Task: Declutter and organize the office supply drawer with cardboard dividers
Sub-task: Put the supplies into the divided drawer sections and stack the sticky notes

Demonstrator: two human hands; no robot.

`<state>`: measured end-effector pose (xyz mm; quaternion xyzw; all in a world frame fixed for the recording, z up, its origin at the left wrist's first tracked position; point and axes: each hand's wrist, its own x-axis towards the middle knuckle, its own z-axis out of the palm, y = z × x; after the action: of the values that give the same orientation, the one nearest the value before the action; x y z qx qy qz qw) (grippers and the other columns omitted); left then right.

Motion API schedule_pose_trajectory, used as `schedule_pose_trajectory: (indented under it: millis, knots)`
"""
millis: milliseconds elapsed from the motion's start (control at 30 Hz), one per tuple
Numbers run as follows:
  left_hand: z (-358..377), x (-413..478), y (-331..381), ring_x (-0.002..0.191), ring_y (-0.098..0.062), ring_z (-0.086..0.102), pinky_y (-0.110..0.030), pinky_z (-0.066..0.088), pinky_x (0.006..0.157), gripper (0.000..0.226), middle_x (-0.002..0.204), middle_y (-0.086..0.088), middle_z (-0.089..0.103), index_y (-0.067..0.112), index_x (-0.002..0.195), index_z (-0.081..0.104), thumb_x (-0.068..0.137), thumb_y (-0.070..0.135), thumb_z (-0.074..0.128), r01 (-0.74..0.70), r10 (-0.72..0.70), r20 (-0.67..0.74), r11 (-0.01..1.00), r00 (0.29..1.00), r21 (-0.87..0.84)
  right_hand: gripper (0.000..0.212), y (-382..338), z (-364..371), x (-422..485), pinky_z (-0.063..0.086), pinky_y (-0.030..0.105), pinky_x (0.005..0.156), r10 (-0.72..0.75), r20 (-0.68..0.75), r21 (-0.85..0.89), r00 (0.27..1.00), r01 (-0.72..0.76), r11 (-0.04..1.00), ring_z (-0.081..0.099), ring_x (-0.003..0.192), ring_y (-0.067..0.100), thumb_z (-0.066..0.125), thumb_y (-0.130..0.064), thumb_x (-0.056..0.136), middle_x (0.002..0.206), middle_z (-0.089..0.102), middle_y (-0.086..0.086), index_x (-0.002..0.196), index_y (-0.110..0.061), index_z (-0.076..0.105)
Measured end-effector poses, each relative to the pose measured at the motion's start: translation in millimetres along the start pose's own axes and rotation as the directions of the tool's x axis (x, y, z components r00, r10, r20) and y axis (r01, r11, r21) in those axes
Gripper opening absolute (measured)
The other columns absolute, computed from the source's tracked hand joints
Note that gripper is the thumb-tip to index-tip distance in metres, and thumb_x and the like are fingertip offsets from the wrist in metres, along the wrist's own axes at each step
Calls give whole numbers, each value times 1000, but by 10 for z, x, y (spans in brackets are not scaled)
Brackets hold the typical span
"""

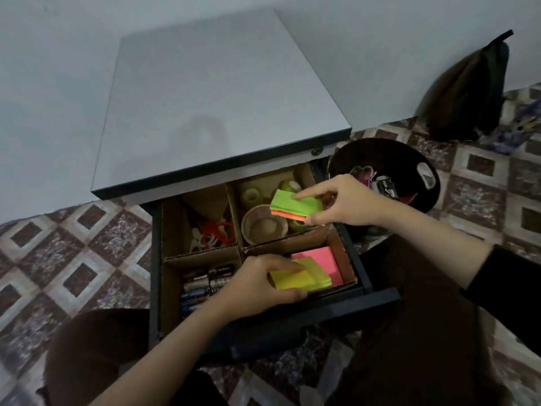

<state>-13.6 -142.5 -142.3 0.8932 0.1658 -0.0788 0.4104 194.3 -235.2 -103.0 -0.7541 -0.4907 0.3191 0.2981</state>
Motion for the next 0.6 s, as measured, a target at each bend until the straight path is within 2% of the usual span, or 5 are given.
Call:
schedule_pose_trajectory:
  millis: [167,233,333,467,600]
  knots:
    - [185,158,-17,124,-9,37,-20,32,100,54,132,6,45,31,121,60,71,44,76,72,-70,-79,997,994,28,48,69,52,103,39,4,69,-15,11,-15,1000,15,1000,51,100,3,77,-25,75,127,59,3,120,-27,63]
    - [245,204,-18,126,-10,33,-18,28,99,56,133,5,41,31,122,59,70,42,77,85,-84,-100,996,992,9,48,90,67,143,40,4,66,-17,23,-9,1000,17,1000,53,96,3,76,-26,75,127,59,2,121,-28,62]
    - [331,241,-13,128,-11,30,-16,25,101,57,134,3,40,29,121,59,69,39,79,86,-86,-125,996,988,-8,48,114,99,175,42,10,66,-12,36,-20,999,12,1000,56,88,3,76,-29,75,123,61,1,120,-31,62]
    - [369,287,8,126,-7,30,-16,24,100,56,131,7,41,27,119,60,68,44,77,85,-90,-110,995,990,-47,48,118,119,155,53,35,76,0,40,-7,999,0,1000,63,92,16,76,-29,74,116,65,2,120,-31,62]
    - [378,345,55,126,-4,36,-16,25,100,46,132,8,45,28,118,61,76,47,68,93,-103,-61,985,993,-144,48,115,114,142,49,31,71,15,32,-29,999,-14,999,63,87,19,76,-31,74,107,65,-3,120,-32,62]
